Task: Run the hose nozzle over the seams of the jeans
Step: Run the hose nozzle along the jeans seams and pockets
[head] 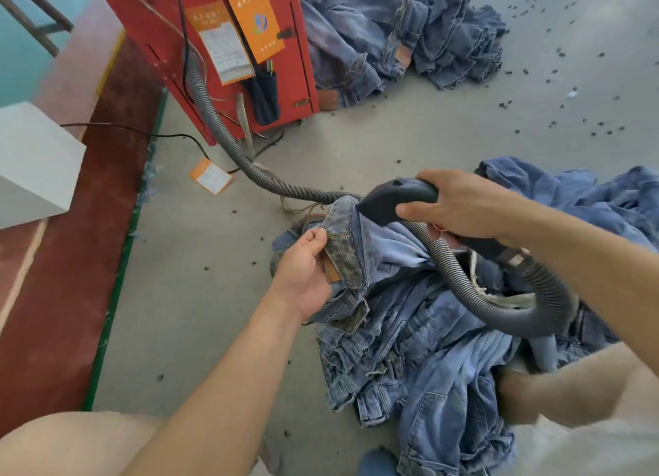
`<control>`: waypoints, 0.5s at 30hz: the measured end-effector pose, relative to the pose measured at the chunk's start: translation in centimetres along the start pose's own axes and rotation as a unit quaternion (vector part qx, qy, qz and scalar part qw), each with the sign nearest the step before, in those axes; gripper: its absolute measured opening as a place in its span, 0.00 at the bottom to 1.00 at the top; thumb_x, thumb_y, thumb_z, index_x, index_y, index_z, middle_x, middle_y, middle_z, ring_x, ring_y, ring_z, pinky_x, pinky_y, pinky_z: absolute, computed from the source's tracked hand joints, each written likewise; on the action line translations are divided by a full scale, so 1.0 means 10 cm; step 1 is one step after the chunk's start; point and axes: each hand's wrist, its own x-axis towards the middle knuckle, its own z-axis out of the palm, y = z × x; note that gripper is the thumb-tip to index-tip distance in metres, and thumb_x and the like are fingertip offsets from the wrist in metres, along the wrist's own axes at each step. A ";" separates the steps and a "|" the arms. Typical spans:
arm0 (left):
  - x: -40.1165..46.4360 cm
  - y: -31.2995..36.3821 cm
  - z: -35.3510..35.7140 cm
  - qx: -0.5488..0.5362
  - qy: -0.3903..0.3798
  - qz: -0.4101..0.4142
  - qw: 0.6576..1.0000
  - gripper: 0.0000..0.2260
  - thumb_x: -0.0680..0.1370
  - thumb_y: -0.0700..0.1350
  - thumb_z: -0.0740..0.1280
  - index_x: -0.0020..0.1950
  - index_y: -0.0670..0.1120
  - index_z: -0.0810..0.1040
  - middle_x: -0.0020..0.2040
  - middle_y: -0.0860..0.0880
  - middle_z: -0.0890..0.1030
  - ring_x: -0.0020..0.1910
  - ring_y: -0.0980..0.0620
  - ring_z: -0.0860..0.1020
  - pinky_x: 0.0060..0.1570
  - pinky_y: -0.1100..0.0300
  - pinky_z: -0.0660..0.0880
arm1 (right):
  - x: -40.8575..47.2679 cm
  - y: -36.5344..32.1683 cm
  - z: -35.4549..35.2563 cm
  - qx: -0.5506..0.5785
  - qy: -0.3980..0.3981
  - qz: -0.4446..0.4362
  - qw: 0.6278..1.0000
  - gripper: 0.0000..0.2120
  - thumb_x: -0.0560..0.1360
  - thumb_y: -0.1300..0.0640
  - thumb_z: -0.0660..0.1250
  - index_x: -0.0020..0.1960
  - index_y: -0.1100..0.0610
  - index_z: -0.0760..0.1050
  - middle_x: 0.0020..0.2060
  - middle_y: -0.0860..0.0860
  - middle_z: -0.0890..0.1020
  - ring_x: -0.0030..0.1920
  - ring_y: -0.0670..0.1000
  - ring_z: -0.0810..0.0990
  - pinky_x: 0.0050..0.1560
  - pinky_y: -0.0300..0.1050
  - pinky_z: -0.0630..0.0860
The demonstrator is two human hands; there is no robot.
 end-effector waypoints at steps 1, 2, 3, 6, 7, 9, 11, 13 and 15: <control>0.00 -0.01 -0.01 -0.011 -0.008 -0.003 1.000 0.12 0.88 0.44 0.54 0.64 0.39 0.74 0.64 0.31 0.79 0.63 0.34 0.79 0.67 0.33 0.73 | -0.04 0.00 -0.04 0.006 -0.040 -0.002 0.999 0.10 0.77 0.40 0.71 0.48 0.44 0.75 0.31 0.51 0.85 0.24 0.52 0.80 0.24 0.37 0.74; 0.00 -0.02 0.00 -0.017 -0.016 -0.003 1.000 0.14 0.88 0.44 0.54 0.70 0.39 0.72 0.70 0.30 0.75 0.69 0.31 0.75 0.70 0.32 0.70 | -0.08 -0.02 -0.05 0.007 -0.076 -0.003 0.997 0.09 0.76 0.39 0.71 0.48 0.42 0.75 0.32 0.51 0.85 0.24 0.52 0.81 0.25 0.37 0.74; 0.00 -0.03 0.01 -0.018 -0.022 -0.002 1.000 0.16 0.88 0.44 0.53 0.73 0.39 0.70 0.72 0.30 0.72 0.72 0.31 0.72 0.72 0.33 0.68 | -0.10 -0.04 -0.03 0.002 -0.100 -0.003 0.995 0.09 0.77 0.39 0.71 0.48 0.41 0.75 0.32 0.51 0.85 0.24 0.52 0.81 0.25 0.38 0.74; -0.01 -0.06 0.05 0.001 -0.030 -0.004 1.000 0.19 0.88 0.44 0.53 0.75 0.34 0.67 0.71 0.31 0.74 0.70 0.34 0.75 0.70 0.38 0.73 | -0.04 -0.10 0.15 -0.022 -0.041 -0.004 0.999 0.10 0.78 0.41 0.71 0.48 0.45 0.74 0.31 0.50 0.85 0.23 0.51 0.80 0.24 0.39 0.74; -0.02 -0.07 0.07 0.013 -0.028 -0.003 1.000 0.17 0.88 0.44 0.53 0.72 0.35 0.71 0.69 0.32 0.76 0.66 0.35 0.77 0.67 0.39 0.75 | 0.00 -0.12 0.18 -0.036 0.008 0.006 0.999 0.10 0.79 0.42 0.70 0.48 0.47 0.74 0.30 0.51 0.84 0.24 0.50 0.81 0.25 0.42 0.75; -0.03 -0.08 0.08 0.028 -0.024 -0.003 0.999 0.12 0.88 0.45 0.55 0.58 0.39 0.75 0.60 0.36 0.80 0.58 0.39 0.80 0.62 0.40 0.79 | 0.05 -0.13 0.13 -0.057 0.079 0.027 0.995 0.11 0.79 0.42 0.69 0.49 0.49 0.74 0.31 0.52 0.84 0.26 0.52 0.82 0.29 0.48 0.79; -0.02 -0.06 0.07 0.020 -0.021 0.003 1.000 0.11 0.88 0.45 0.55 0.51 0.44 0.74 0.55 0.39 0.81 0.55 0.41 0.81 0.61 0.39 0.79 | 0.02 -0.10 0.01 -0.048 0.058 0.023 0.997 0.11 0.78 0.42 0.70 0.50 0.48 0.74 0.30 0.52 0.84 0.26 0.53 0.82 0.30 0.49 0.80; -0.01 -0.02 0.04 0.014 -0.019 0.014 1.000 0.12 0.88 0.44 0.55 0.48 0.45 0.73 0.50 0.41 0.82 0.51 0.43 0.81 0.61 0.40 0.76 | -0.08 -0.10 -0.02 -0.041 -0.005 0.002 0.999 0.10 0.77 0.41 0.71 0.48 0.45 0.74 0.29 0.47 0.84 0.23 0.50 0.81 0.24 0.42 0.75; -0.01 -0.02 0.03 0.012 -0.031 0.023 0.999 0.13 0.88 0.44 0.55 0.45 0.46 0.72 0.47 0.43 0.81 0.48 0.46 0.80 0.60 0.44 0.74 | -0.12 -0.13 0.05 -0.078 -0.033 -0.009 0.996 0.11 0.76 0.39 0.71 0.47 0.44 0.73 0.29 0.43 0.82 0.22 0.44 0.79 0.22 0.34 0.69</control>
